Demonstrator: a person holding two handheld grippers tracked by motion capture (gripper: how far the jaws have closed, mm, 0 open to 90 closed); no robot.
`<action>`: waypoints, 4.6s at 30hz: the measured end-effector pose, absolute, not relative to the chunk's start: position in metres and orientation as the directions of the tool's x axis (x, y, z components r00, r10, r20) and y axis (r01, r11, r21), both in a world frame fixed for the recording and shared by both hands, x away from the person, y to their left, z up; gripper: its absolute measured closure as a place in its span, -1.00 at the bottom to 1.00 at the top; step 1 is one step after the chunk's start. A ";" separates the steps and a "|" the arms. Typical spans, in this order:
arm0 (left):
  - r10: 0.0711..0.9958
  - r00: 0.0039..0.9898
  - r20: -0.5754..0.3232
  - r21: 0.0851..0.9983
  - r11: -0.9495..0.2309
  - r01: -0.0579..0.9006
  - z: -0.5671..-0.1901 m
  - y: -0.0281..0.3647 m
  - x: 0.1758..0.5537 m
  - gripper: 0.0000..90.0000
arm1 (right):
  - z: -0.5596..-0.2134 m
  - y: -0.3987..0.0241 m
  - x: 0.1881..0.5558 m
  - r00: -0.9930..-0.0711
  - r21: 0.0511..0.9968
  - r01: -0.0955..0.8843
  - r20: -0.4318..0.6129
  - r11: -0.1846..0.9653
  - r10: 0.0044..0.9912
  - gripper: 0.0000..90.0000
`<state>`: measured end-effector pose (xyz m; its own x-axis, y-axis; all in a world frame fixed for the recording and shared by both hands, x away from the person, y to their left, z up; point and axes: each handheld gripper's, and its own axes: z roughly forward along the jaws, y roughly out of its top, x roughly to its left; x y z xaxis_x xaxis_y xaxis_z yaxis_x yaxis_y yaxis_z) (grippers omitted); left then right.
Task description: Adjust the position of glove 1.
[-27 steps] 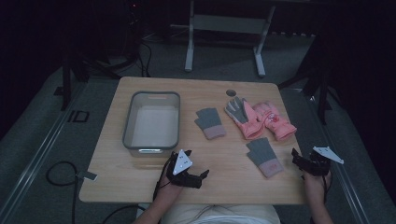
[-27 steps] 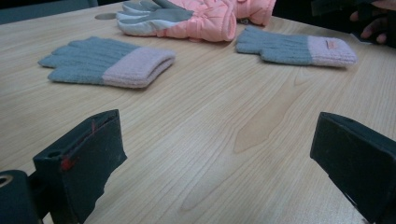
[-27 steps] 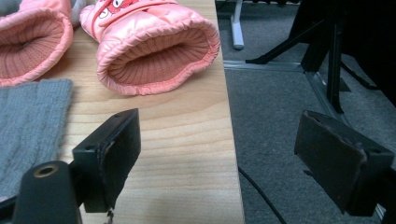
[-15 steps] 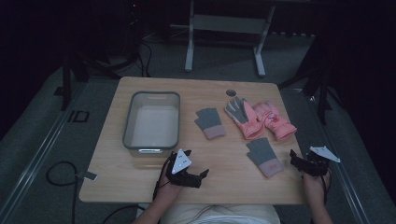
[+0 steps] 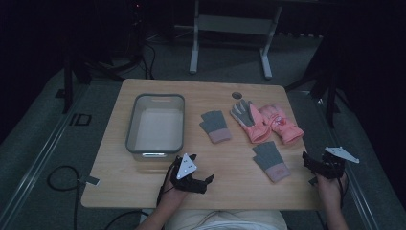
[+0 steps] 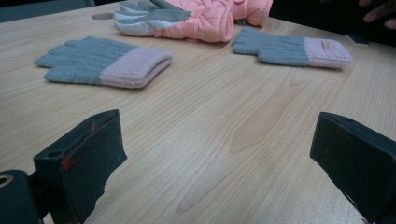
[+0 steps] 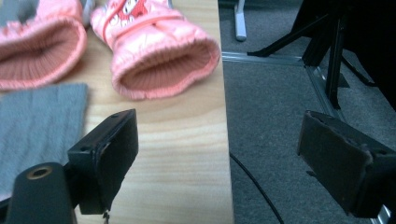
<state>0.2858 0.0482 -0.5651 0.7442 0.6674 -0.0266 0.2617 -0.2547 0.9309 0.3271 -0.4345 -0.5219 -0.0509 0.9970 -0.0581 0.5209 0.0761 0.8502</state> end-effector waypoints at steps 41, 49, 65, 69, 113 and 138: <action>0.658 0.752 -0.016 0.929 -0.269 0.255 -0.565 0.047 0.285 -0.95 | -0.454 -0.355 0.403 -0.257 0.815 0.564 0.020 0.134 0.966 -0.75; 0.656 0.754 -0.020 0.928 -0.268 0.257 -0.565 0.047 0.285 -0.95 | -0.449 -0.330 0.419 -0.310 0.822 0.542 0.005 0.173 0.951 -0.68; 0.649 0.760 -0.025 0.930 -0.264 0.255 -0.565 0.048 0.286 -0.95 | -0.448 -0.264 0.442 -0.465 0.822 0.500 -0.011 0.273 0.885 -0.34; 0.649 0.760 -0.026 0.930 -0.264 0.257 -0.565 0.048 0.286 -0.95 | -0.451 -0.247 0.447 -0.505 0.814 0.498 -0.008 0.299 0.863 -0.29; 0.643 0.765 -0.042 0.932 -0.250 0.261 -0.565 0.050 0.285 -0.95 | -0.546 -0.140 0.522 -0.648 0.647 0.560 -0.047 0.518 0.760 0.45; 0.639 0.768 -0.048 0.932 -0.249 0.265 -0.565 0.050 0.286 -0.95 | -0.480 -0.140 0.472 -0.602 0.684 0.608 0.065 0.404 0.796 0.88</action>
<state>0.2864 0.0498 -0.5652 0.7678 0.6389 -0.0483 0.2654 -0.2486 0.9315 0.4718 -0.1401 -0.4796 -0.6020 0.7959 0.0650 0.6076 0.4037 0.6840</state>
